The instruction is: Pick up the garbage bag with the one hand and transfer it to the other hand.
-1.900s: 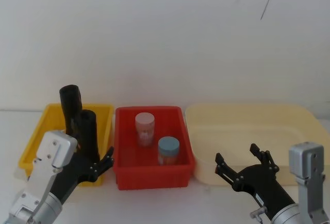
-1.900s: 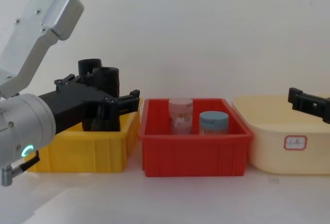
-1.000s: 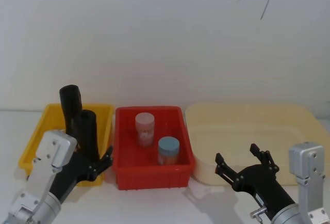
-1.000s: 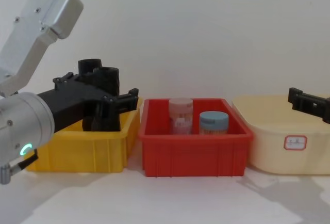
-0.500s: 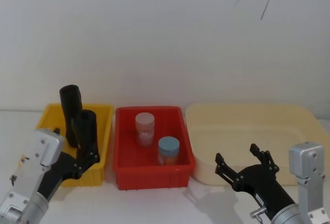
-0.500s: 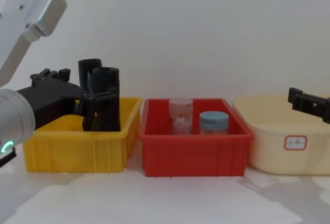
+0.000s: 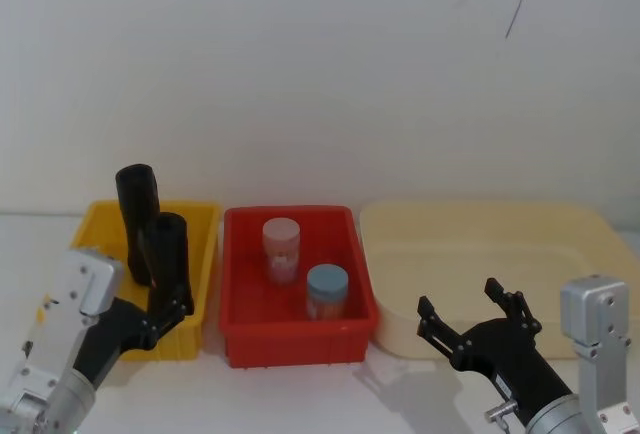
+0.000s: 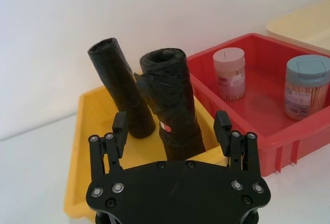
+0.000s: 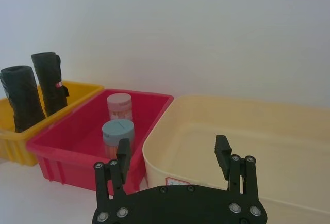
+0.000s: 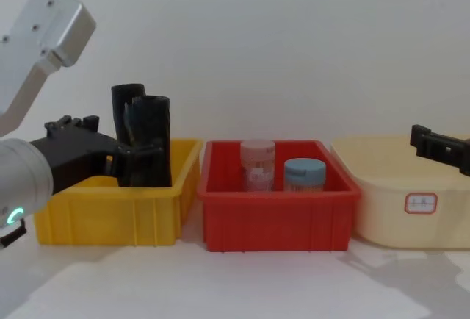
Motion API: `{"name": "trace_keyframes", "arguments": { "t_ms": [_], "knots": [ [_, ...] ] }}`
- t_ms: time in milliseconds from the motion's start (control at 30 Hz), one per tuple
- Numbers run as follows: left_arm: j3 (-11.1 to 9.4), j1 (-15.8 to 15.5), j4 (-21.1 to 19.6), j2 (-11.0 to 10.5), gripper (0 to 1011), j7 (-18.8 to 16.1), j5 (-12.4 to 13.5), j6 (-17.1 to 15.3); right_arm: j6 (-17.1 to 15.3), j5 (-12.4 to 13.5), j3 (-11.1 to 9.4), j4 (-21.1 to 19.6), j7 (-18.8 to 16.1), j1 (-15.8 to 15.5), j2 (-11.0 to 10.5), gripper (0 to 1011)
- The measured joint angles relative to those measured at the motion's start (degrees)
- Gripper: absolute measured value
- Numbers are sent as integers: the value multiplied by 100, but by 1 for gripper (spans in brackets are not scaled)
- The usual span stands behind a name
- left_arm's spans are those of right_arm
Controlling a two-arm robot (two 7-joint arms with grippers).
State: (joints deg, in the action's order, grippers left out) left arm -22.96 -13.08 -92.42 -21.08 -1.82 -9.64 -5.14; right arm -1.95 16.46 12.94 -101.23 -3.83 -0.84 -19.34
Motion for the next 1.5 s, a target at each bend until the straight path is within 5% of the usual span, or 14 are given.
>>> {"name": "trace_keyframes", "arguments": {
  "t_ms": [1067,1500],
  "knots": [
    [183,-1049,1398,704,1000,891,-628,161,0,0,0,0,0,0,0,1000],
    [290,-1338,1856,935,669,1013,-754,90,0,0,0,0,0,0,0,1000]
  ]
}}
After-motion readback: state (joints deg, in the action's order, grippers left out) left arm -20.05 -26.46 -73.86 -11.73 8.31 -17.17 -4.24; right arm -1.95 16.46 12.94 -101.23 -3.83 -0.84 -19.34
